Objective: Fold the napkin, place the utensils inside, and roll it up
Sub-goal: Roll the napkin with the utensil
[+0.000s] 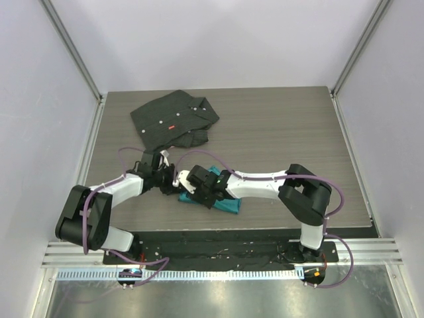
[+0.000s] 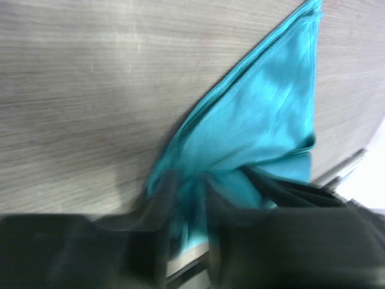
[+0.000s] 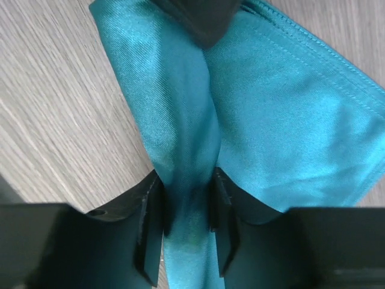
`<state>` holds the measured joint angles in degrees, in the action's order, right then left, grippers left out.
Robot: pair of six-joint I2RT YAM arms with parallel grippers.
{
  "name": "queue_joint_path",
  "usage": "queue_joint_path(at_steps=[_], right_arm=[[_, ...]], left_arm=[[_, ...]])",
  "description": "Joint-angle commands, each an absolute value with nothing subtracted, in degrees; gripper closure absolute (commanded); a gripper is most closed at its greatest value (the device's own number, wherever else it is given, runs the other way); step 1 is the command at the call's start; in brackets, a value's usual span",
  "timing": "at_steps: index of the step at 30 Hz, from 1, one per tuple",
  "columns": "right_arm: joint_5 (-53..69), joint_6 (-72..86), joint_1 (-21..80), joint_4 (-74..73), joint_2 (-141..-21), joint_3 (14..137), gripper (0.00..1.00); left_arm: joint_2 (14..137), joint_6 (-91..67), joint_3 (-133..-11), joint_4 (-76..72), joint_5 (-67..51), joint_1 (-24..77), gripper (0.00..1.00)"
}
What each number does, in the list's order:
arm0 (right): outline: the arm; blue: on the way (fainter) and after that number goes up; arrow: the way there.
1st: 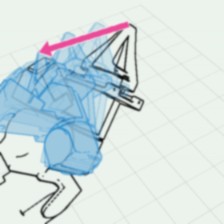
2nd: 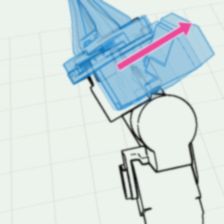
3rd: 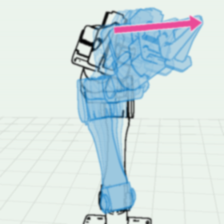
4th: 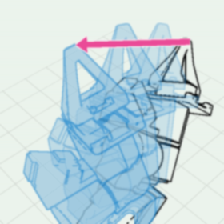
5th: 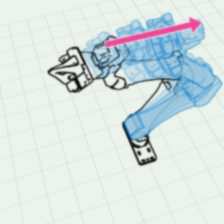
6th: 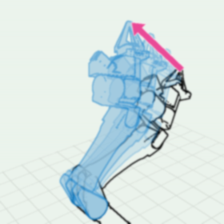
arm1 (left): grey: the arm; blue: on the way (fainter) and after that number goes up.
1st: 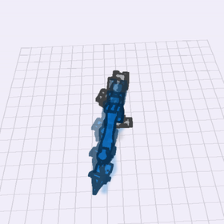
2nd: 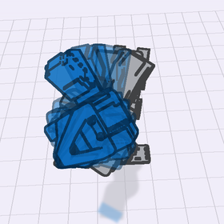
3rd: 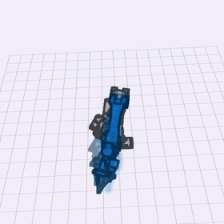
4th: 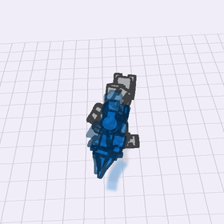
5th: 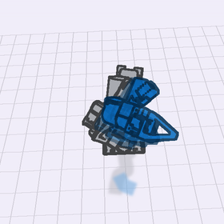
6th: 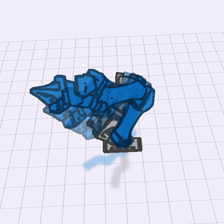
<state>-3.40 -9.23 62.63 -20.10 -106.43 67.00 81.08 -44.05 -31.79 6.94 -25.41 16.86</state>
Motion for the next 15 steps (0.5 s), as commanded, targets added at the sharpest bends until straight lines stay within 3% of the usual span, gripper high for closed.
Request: queue_joint_path(at_steps=[1, 3, 6, 15], right_arm=[[5.8, -6.6, 59.2, -22.9, -107.7, 67.7, 0.64], [12.5, -5.5, 57.4, -27.1, -109.5, 70.0, 0.66], [18.2, -4.1, 56.0, -29.2, -110.6, 71.7, 0.68], [34.2, -0.1, 49.4, -33.3, -115.7, 77.5, 0.69]], left_arm=[[79.1, -42.3, -36.6, 9.5, -20.8, 16.4, 0.48], [77.6, -42.5, -37.3, 11.3, -17.1, 16.1, 0.26], [73.9, -42.6, -37.1, 13.9, -12.8, 15.6, 0.16], [62.5, -42.5, -30.9, 14.8, -7.8, 15.0, 0.13]])
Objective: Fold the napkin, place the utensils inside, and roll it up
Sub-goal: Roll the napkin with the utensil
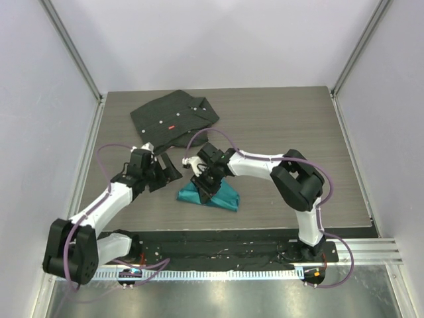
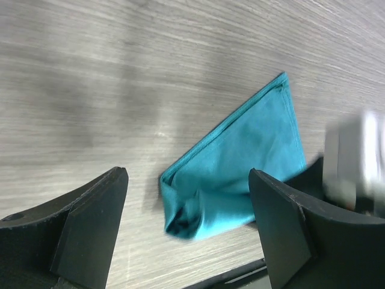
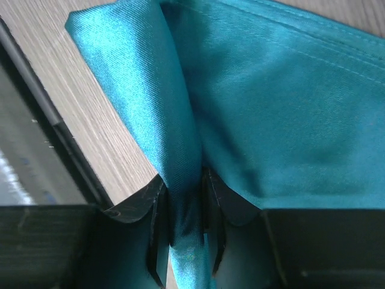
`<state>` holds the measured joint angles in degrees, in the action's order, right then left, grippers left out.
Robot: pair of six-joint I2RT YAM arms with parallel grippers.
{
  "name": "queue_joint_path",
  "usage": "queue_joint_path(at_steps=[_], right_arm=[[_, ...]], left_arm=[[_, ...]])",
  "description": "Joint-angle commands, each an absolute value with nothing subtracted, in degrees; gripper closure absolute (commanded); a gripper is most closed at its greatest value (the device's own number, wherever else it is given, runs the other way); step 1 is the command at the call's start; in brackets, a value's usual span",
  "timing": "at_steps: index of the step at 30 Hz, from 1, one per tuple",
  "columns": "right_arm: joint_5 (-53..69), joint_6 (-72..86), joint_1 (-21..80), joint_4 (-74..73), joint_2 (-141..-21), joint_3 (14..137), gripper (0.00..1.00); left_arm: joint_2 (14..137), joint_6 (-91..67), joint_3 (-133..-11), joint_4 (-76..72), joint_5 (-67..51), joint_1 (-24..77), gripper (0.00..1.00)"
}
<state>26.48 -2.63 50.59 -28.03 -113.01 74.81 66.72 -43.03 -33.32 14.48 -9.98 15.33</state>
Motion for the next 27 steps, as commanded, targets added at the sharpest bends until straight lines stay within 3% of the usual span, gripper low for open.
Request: queue_joint_path(at_steps=[1, 11, 17, 22, 27], right_arm=[[34.4, 1.1, 49.2, -33.6, -116.5, 78.5, 0.69], [36.6, 2.3, 48.1, -37.0, -121.5, 82.5, 0.70], [36.4, 3.5, 47.2, -37.0, -123.1, 83.4, 0.70], [36.2, 3.9, 47.1, -36.7, -123.6, 84.1, 0.70], [34.4, 4.0, 47.0, -35.9, -123.5, 83.4, 0.67]], left_arm=[[61.7, -42.3, -30.2, 13.4, -8.4, 15.1, 0.13], [62.1, -43.0, -25.9, 5.3, -19.9, 15.1, 0.19], [65.9, -43.9, -25.1, 3.1, -22.6, 15.1, 0.37], [67.1, -45.1, -24.0, 0.5, -23.7, 15.1, 0.44], [70.0, -45.4, -23.9, -1.2, -24.3, 15.1, 0.57]])
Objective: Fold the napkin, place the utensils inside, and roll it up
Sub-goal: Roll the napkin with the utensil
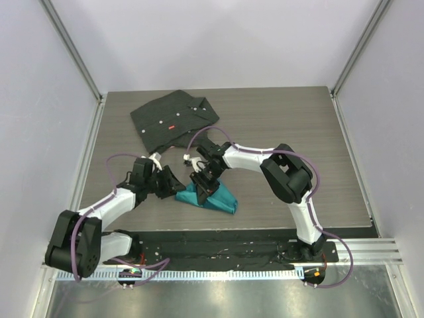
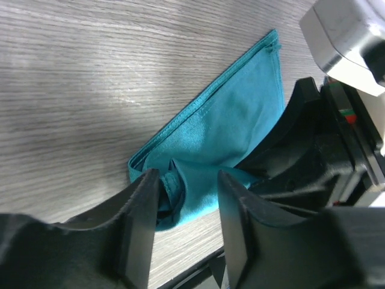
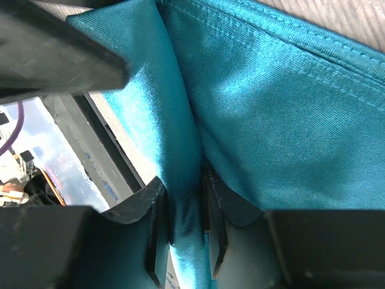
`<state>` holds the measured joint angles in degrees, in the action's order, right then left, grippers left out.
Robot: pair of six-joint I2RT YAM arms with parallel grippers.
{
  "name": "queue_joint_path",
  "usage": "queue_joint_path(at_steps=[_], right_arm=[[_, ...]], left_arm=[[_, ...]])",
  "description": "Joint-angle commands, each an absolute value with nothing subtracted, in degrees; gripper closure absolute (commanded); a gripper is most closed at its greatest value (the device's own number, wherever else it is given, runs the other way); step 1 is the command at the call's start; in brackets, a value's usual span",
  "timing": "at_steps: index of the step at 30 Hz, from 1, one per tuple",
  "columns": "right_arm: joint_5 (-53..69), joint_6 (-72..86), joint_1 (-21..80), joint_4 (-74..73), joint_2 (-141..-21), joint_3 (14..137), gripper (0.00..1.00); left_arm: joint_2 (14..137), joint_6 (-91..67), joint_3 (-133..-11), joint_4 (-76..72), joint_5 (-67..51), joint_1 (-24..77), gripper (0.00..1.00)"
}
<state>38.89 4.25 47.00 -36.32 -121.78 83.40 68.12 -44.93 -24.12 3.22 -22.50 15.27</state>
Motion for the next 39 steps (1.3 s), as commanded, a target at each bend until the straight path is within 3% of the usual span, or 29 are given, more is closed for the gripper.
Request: queue_joint_path(at_steps=[1, 7, 10, 25, 39], right_arm=[[34.3, 4.0, 46.9, -35.4, -123.4, 83.3, 0.62], [31.2, 4.5, 46.6, -35.7, -121.6, 85.6, 0.53], [29.8, 5.0, 46.4, -36.6, -120.4, 86.9, 0.46], [15.4, -3.6, 51.1, -20.0, -96.3, 70.1, 0.27], [8.6, -10.2, 56.7, -22.1, -101.3, 70.8, 0.28]], left_arm=[[70.6, -45.5, -23.9, -1.2, -23.8, 15.1, 0.66], [73.9, -44.7, -26.2, -0.2, -24.0, 15.1, 0.94], [75.1, -44.0, -27.6, 3.2, -23.3, 15.1, 1.00], [79.2, -43.0, -30.5, 7.9, -23.9, 15.1, 1.00], [82.4, -41.7, -33.8, 11.2, -24.4, 15.1, 1.00]])
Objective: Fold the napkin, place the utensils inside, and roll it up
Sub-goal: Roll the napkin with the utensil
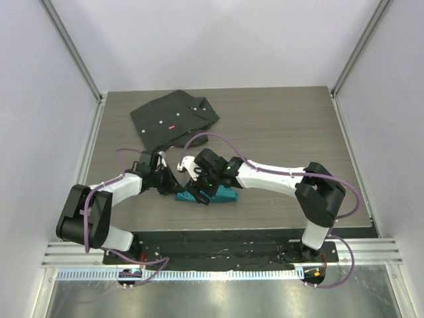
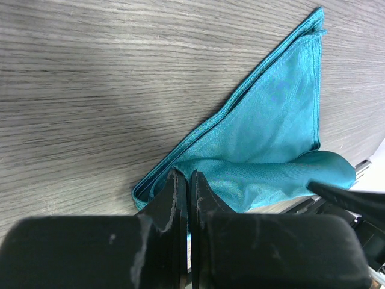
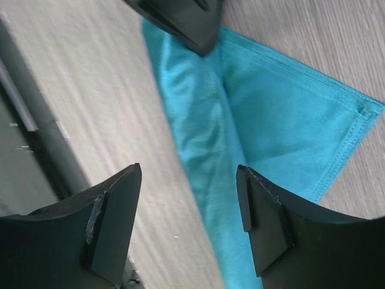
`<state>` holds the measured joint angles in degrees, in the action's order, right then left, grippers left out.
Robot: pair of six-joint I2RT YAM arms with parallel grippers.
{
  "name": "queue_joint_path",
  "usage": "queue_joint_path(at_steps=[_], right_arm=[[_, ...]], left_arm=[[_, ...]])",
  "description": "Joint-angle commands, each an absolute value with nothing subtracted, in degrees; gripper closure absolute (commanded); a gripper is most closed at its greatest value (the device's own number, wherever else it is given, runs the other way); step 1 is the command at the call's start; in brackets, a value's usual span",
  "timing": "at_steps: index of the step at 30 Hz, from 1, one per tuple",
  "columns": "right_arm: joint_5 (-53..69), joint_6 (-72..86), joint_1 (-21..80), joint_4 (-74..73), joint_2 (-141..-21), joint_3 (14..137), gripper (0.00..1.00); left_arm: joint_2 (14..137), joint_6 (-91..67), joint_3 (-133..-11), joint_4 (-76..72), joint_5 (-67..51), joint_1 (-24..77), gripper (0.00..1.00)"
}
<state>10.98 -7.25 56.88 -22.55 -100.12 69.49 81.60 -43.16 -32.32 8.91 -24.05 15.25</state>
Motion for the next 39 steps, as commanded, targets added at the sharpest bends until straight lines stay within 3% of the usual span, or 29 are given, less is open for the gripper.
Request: queue_joint_path(at_steps=[1, 22, 34, 37, 39], right_arm=[[8.5, -10.4, 56.6, -22.2, -101.6, 70.9, 0.29], [8.0, -9.6, 58.4, -25.0, -105.3, 70.6, 0.34], [3.4, -7.1, 58.5, -25.2, -109.0, 69.0, 0.45], [3.2, -6.0, 58.4, -26.8, -110.2, 69.3, 0.55], [5.7, -5.3, 58.4, -28.1, -110.5, 69.4, 0.59]], left_arm=[[82.4, -41.7, -33.9, 11.3, -24.3, 15.1, 1.00], [84.7, -40.4, -37.7, 13.5, -25.0, 15.1, 1.00], [85.0, -40.4, -38.8, 13.0, -25.7, 15.1, 1.00], [84.9, -40.3, -39.9, 13.4, -25.1, 15.0, 0.90], [84.6, -39.7, -41.0, 14.4, -23.9, 14.8, 0.73]])
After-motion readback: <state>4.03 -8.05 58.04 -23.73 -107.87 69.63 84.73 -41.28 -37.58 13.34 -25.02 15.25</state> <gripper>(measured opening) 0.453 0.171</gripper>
